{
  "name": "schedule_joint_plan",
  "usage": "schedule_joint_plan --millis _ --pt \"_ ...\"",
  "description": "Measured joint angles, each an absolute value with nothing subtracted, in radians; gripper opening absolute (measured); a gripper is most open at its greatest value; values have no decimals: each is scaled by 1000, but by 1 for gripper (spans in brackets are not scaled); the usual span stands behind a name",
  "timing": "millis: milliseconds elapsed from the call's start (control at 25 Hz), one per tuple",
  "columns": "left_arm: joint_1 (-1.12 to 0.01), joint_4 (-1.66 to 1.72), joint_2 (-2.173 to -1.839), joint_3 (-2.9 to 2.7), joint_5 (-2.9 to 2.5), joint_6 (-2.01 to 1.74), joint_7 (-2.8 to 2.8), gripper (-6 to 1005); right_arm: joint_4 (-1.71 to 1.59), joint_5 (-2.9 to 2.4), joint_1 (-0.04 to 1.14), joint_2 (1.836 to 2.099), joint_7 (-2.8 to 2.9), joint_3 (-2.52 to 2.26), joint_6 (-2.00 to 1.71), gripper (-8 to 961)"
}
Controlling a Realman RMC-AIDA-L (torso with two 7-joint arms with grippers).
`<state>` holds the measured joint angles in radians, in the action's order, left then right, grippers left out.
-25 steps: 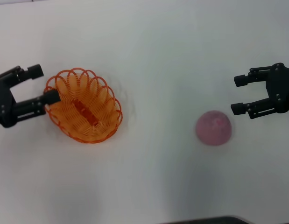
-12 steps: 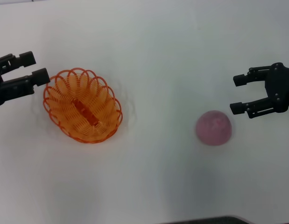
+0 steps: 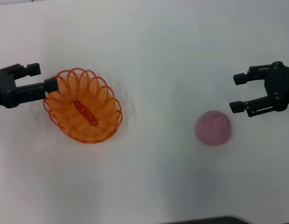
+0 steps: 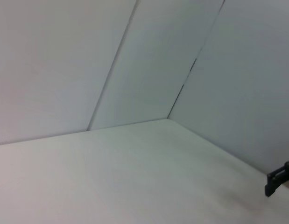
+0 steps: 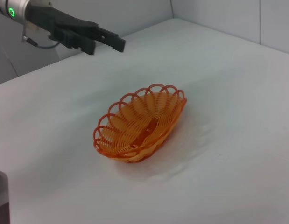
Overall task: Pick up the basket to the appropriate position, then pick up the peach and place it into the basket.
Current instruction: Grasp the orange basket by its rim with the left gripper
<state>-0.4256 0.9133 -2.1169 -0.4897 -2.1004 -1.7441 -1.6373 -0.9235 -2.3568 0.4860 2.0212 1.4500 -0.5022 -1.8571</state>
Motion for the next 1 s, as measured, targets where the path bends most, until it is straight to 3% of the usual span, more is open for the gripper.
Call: schedule_joint_plan --millis 440,1000 --pt "-415 860 -2159 -472 -1974 -1696 -1399 860 -922 -2357 486 2035 1440 -503 -1855 885" --pt "-453 954 -2125 -468 -1908 -1685 -1611 859 -911 -2354 487 2047 1428 -503 -1853 882"
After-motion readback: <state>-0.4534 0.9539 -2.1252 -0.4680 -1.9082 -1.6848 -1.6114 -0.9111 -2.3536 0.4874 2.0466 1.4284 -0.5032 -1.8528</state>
